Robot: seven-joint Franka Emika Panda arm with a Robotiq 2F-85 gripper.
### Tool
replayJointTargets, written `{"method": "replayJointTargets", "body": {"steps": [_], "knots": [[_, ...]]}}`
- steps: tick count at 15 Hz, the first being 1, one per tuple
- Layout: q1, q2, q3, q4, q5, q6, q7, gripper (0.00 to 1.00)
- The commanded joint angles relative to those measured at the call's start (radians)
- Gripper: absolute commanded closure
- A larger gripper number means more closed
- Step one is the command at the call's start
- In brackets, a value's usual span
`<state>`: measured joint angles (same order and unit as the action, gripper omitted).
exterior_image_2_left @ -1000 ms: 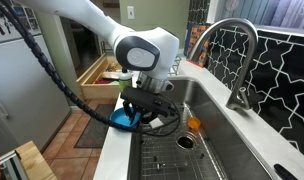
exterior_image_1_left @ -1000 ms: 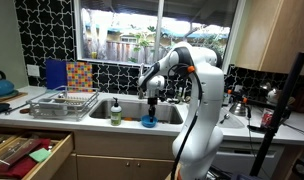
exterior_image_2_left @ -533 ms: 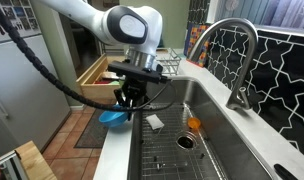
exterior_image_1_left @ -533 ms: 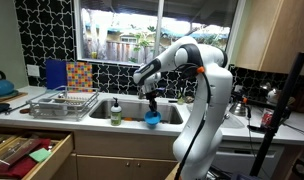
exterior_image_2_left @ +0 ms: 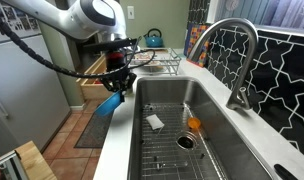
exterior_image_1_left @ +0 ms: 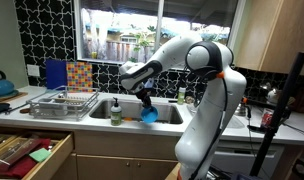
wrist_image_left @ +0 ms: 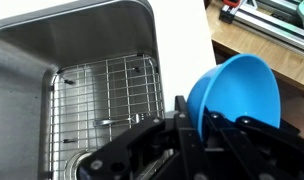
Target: Remove the green bottle from the blue bowl and put it to the left of the bowl, flip the blue bowl to position it upside down
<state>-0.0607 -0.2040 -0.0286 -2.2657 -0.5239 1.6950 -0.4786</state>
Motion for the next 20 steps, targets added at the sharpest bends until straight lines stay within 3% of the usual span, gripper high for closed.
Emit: {"method": "replayJointTargets", "body": {"steps": [1, 5, 6, 11, 20], "knots": [[0.027, -0.011, -0.004, -0.009, -0.011, -0.004, 0.013, 0.89], [0.034, -0.03, -0.001, -0.021, -0.02, -0.004, 0.022, 0.89], [0.035, -0.041, 0.014, -0.041, -0.066, 0.008, 0.067, 0.97], [0.082, -0.119, 0.072, -0.188, -0.29, 0.12, 0.188, 0.97], [0.138, -0.166, 0.149, -0.391, -0.7, 0.086, 0.64, 0.97]]}}
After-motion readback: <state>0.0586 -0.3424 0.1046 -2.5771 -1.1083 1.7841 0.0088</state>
